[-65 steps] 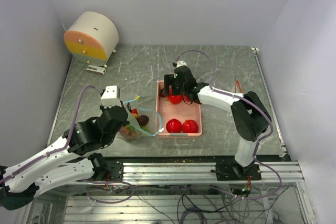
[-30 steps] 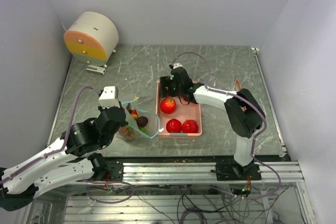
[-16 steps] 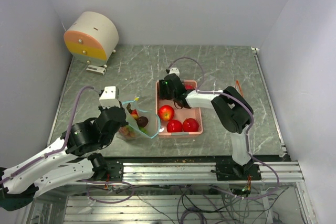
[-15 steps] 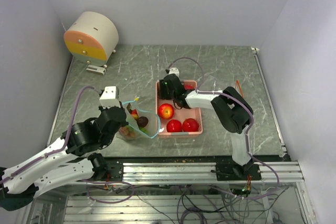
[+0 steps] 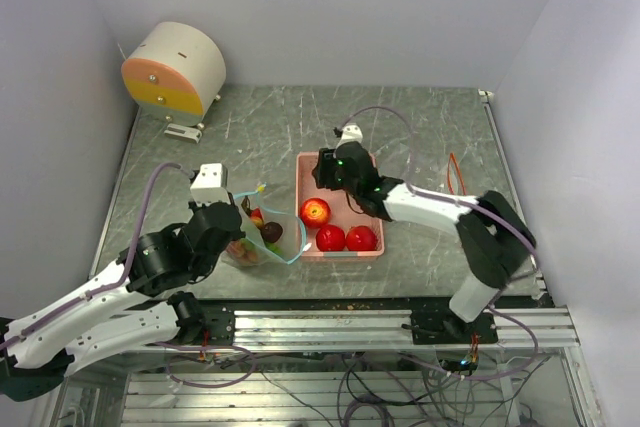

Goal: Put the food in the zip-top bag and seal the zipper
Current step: Pick up the fake fruit from the bin, then place the fake fruit in the zipper food storage bag.

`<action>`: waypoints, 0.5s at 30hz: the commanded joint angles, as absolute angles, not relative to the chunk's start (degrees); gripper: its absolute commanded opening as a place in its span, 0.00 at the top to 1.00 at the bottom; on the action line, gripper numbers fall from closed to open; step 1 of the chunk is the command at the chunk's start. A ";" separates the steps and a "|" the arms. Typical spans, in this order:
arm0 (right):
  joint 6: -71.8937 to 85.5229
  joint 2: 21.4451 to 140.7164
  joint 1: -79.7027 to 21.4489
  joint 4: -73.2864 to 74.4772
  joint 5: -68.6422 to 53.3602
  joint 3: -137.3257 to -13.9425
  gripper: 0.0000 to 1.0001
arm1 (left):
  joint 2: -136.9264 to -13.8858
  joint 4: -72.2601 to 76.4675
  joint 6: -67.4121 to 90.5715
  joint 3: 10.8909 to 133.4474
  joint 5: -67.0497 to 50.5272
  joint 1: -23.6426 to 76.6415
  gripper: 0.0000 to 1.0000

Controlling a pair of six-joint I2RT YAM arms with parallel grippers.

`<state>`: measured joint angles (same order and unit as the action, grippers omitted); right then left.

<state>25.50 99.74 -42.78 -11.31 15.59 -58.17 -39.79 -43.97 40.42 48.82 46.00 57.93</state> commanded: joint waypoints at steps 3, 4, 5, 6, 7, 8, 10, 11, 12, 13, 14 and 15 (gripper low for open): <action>25.42 85.64 -43.14 -13.95 3.36 -51.80 0.64 | -40.42 -43.22 40.05 50.93 46.34 57.67 0.93; 25.56 82.71 -43.39 -14.09 1.19 -50.83 0.64 | -40.69 -43.05 40.08 51.02 46.35 57.69 0.93; 25.40 80.29 -43.83 -14.14 -0.37 -49.84 0.64 | -41.10 -43.02 39.99 51.25 46.32 57.69 0.93; 25.18 78.09 -44.55 -14.03 -2.09 -49.01 0.64 | -41.44 -42.94 39.96 51.50 46.31 57.68 0.93; 24.96 75.74 -45.38 -13.75 -3.47 -48.29 0.65 | -41.99 -42.79 40.05 51.72 46.17 57.73 0.93; 24.70 73.58 -46.53 -13.45 -5.33 -47.55 0.65 | -42.46 -42.47 39.92 51.95 45.97 57.66 0.93; 23.72 70.05 -49.94 -12.20 -6.43 -47.40 0.65 | -43.29 -41.28 39.68 52.24 45.38 57.70 0.93; 23.27 68.76 -52.24 -11.39 -6.00 -47.61 0.65 | -43.73 -40.63 39.52 52.38 44.94 57.71 0.93; 22.53 66.45 -56.94 -9.97 -4.82 -47.96 0.65 | -44.91 -39.08 39.06 52.80 43.97 57.71 0.93; 22.53 65.94 -58.48 -9.89 -4.59 -48.00 0.64 | -45.55 -38.69 38.89 53.03 43.51 57.64 0.93; 22.77 65.66 -59.52 -10.18 -4.87 -47.80 0.64 | -46.28 -38.37 38.76 53.21 43.35 57.71 0.93; 23.14 65.69 -60.26 -10.60 -5.38 -47.73 0.65 | -47.17 -38.14 38.72 53.38 43.20 57.71 0.93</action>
<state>24.23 67.79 -55.09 -11.46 -3.18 -47.72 -44.88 -42.09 40.01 50.96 44.93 57.93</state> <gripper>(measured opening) 0.502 0.072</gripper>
